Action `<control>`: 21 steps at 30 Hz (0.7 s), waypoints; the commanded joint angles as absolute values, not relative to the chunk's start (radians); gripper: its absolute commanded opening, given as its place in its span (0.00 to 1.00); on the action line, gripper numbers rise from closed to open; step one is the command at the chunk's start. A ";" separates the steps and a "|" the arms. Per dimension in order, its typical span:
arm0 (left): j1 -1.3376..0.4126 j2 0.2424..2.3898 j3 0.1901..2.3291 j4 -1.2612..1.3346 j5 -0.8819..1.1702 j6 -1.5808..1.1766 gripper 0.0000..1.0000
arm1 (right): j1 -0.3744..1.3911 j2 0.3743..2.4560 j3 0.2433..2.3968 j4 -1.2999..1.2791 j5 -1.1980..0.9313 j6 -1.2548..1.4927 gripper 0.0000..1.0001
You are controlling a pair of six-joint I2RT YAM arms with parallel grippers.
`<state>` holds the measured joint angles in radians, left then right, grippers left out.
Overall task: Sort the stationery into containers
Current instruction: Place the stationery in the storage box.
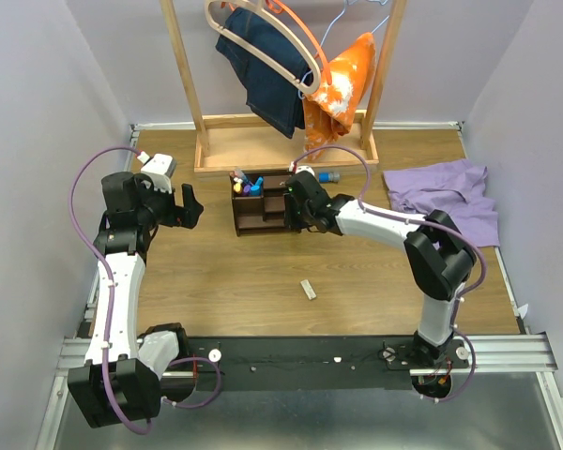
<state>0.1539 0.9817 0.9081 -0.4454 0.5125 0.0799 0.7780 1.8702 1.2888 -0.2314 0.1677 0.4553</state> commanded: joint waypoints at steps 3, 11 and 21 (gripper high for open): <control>0.147 0.959 0.911 -0.456 0.505 0.095 0.99 | 0.759 1.927 1.365 -0.225 0.239 0.469 0.14; 0.147 0.966 0.913 -0.445 0.508 0.089 0.99 | 0.758 1.927 1.365 -0.252 0.273 0.482 0.52; 0.147 0.973 0.931 -0.445 0.506 0.087 0.99 | 0.759 1.766 1.246 -0.281 0.167 0.434 0.60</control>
